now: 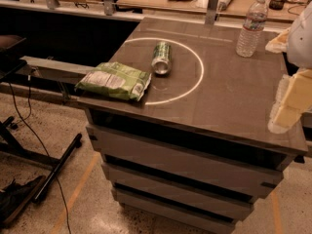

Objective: Place green can upright

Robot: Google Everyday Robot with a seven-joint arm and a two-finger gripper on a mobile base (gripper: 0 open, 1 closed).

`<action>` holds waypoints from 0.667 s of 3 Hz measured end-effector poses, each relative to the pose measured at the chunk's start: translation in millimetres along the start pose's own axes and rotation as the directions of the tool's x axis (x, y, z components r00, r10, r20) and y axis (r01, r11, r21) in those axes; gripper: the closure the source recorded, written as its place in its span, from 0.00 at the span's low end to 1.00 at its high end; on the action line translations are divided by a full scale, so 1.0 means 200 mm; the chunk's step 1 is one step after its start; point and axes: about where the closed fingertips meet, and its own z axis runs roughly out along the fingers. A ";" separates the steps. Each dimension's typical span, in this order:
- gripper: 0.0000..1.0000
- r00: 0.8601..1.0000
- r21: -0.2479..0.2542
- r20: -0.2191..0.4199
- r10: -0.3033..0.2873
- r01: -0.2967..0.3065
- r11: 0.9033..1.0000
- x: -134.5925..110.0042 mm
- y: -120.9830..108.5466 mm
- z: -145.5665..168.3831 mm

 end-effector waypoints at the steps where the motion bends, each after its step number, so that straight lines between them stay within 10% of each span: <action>1: 0.00 1.000 0.000 0.000 0.000 0.000 1.000 0.00 0.00 0.00; 2: 0.00 1.000 -0.003 0.027 -0.013 0.013 1.000 -0.07 -0.07 0.05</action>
Offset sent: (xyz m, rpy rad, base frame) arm 0.0570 0.0306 -0.0166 0.0661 0.0011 0.0608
